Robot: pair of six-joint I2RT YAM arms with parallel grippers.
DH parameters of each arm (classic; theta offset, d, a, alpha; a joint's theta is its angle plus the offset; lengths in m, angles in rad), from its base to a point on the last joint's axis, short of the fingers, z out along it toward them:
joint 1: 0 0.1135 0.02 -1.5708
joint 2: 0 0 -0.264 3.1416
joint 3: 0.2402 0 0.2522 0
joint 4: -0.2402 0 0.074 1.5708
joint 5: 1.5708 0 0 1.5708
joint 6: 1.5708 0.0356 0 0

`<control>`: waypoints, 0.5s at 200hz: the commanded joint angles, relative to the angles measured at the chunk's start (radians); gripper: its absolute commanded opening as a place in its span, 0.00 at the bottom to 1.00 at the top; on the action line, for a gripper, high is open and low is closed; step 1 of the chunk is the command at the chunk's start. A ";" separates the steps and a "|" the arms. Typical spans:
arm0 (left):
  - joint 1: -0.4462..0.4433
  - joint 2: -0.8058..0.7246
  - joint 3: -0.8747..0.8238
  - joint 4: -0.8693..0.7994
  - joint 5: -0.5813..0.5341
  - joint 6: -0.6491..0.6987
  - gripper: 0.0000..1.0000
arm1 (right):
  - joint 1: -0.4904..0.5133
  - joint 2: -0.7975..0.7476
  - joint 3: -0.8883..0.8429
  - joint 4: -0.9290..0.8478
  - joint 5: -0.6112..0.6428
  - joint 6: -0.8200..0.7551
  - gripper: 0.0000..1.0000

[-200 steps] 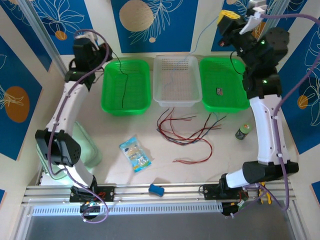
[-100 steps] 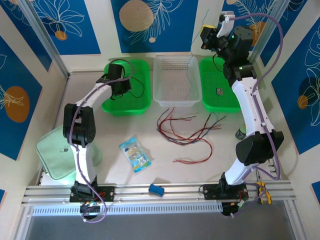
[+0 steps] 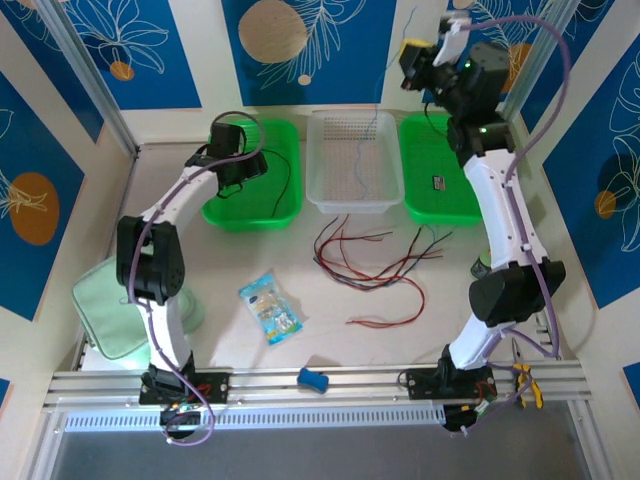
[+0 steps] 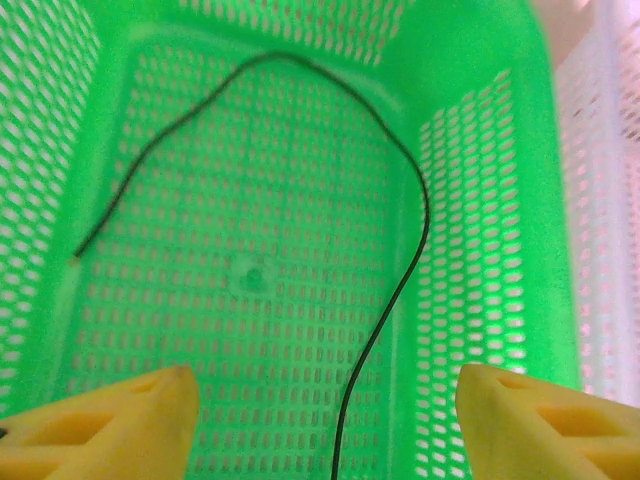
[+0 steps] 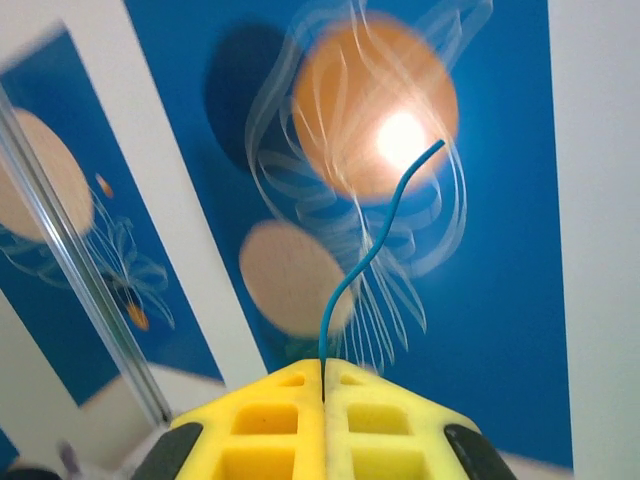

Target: Untangle the cables

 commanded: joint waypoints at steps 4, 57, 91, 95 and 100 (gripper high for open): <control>-0.002 -0.108 -0.007 -0.031 -0.070 0.065 0.71 | 0.019 0.036 -0.101 -0.058 0.066 0.019 0.00; -0.003 -0.249 -0.026 -0.096 -0.023 0.106 0.73 | 0.040 0.129 -0.151 -0.116 0.109 0.045 0.00; -0.006 -0.336 -0.135 -0.048 0.001 0.093 0.73 | 0.048 0.245 -0.102 -0.252 0.155 0.033 0.00; -0.006 -0.341 -0.150 -0.042 -0.002 0.096 0.73 | 0.049 0.260 -0.091 -0.272 0.164 0.028 0.00; -0.006 -0.345 -0.166 -0.038 -0.003 0.100 0.73 | 0.047 0.278 -0.076 -0.295 0.172 0.018 0.00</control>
